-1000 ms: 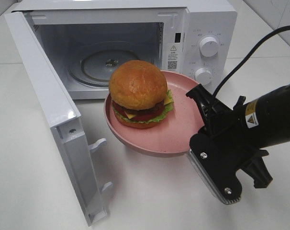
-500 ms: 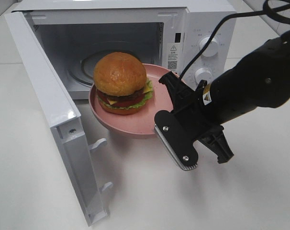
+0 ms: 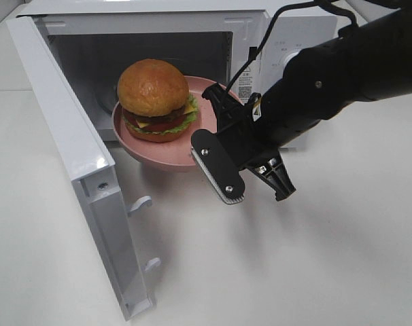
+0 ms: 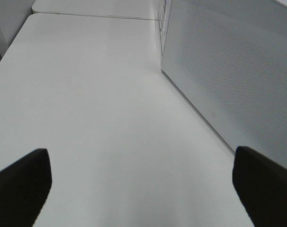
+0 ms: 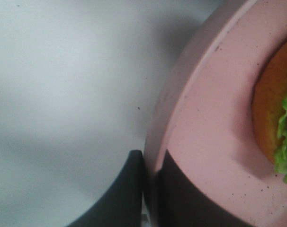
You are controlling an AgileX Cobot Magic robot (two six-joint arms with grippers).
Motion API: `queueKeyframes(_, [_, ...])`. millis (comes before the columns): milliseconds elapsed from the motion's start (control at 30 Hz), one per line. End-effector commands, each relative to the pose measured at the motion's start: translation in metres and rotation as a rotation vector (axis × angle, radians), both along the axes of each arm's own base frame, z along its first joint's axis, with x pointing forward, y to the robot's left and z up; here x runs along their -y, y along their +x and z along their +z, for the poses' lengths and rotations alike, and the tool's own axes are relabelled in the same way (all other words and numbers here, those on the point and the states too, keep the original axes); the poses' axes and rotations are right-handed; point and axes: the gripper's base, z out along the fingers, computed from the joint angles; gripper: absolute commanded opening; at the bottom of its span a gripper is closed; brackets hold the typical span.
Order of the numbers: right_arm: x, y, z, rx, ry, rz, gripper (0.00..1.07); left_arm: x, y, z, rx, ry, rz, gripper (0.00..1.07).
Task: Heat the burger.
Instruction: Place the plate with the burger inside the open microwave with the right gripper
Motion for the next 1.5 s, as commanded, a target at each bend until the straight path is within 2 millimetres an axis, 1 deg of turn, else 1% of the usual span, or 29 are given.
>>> queueKeyframes(33, [-0.008, 0.011, 0.012, 0.059, 0.056, -0.009, 0.00, 0.000, -0.002, 0.001, 0.030, -0.009, 0.000, 0.95])
queueKeyframes(200, [-0.017, 0.023, 0.007, 0.037, 0.058, -0.028, 0.00, 0.000, -0.002, 0.001, 0.030, -0.009, 0.000, 0.95])
queueKeyframes(300, [-0.018, 0.025, 0.005, 0.027, 0.052, -0.030, 0.00, 0.000, -0.002, 0.001, 0.030, -0.009, 0.000, 0.95])
queueKeyframes(367, [-0.022, 0.031, -0.001, 0.005, 0.039, -0.036, 0.00, 0.000, -0.002, 0.001, 0.030, -0.009, 0.000, 0.95])
queueKeyframes(433, [-0.024, 0.033, -0.002, -0.001, 0.040, -0.042, 0.00, 0.000, -0.002, 0.001, 0.030, -0.009, 0.000, 0.95])
queueKeyframes(533, [-0.029, 0.041, -0.001, -0.007, 0.057, -0.066, 0.00, 0.000, -0.002, 0.001, 0.030, -0.009, 0.000, 0.95])
queueKeyframes(567, [-0.033, 0.046, -0.002, -0.016, 0.062, -0.079, 0.00, 0.000, -0.002, 0.001, 0.030, -0.009, 0.000, 0.95])
queueKeyframes(667, [-0.035, 0.048, -0.001, -0.024, 0.064, -0.088, 0.00, 0.000, -0.002, 0.001, 0.030, -0.009, 0.000, 0.95])
queueKeyframes(733, [-0.042, 0.060, 0.001, -0.026, 0.073, -0.109, 0.00, 0.000, -0.002, 0.001, 0.030, -0.009, 0.000, 0.95])
queueKeyframes(833, [-0.044, 0.063, 0.002, -0.023, 0.078, -0.115, 0.00, 0.000, -0.002, 0.001, 0.030, -0.009, 0.000, 0.95])
queueKeyframes(900, [-0.051, 0.075, 0.003, -0.030, 0.080, -0.151, 0.00, 0.000, -0.002, 0.001, 0.030, -0.009, 0.000, 0.95])
queueKeyframes(1033, [-0.054, 0.082, 0.003, -0.037, 0.062, -0.178, 0.00, 0.000, -0.002, 0.001, 0.030, -0.009, 0.000, 0.95])
queueKeyframes(1067, [-0.057, 0.088, 0.003, -0.046, 0.050, -0.201, 0.00, 0.000, -0.002, 0.001, 0.030, -0.009, 0.000, 0.95])
queueKeyframes(1100, [-0.057, 0.088, 0.003, -0.046, 0.050, -0.201, 0.00, 0.000, -0.002, 0.001, 0.030, -0.009, 0.000, 0.95])
queueKeyframes(1167, [-0.061, 0.095, 0.002, -0.066, 0.051, -0.241, 0.00, 0.000, -0.002, 0.001, 0.030, -0.009, 0.000, 0.95])
queueKeyframes(1200, [-0.061, 0.095, 0.002, -0.066, 0.051, -0.241, 0.00, 0.000, -0.002, 0.001, 0.030, -0.009, 0.000, 0.95])
queueKeyframes(1233, [-0.065, 0.100, 0.004, -0.062, 0.071, -0.258, 0.00, 0.000, -0.002, 0.001, 0.030, -0.009, 0.000, 0.95])
queueKeyframes(1300, [-0.066, 0.102, 0.003, -0.060, 0.076, -0.260, 0.00, 0.000, -0.002, 0.001, 0.030, -0.009, 0.000, 0.95])
queueKeyframes(1333, [-0.069, 0.107, 0.003, -0.062, 0.086, -0.274, 0.00, 0.000, -0.002, 0.001, 0.030, -0.009, 0.000, 0.95])
queueKeyframes(1500, [-0.075, 0.113, 0.000, -0.072, 0.085, -0.289, 0.01, 0.000, -0.002, 0.001, 0.030, -0.009, 0.000, 0.95])
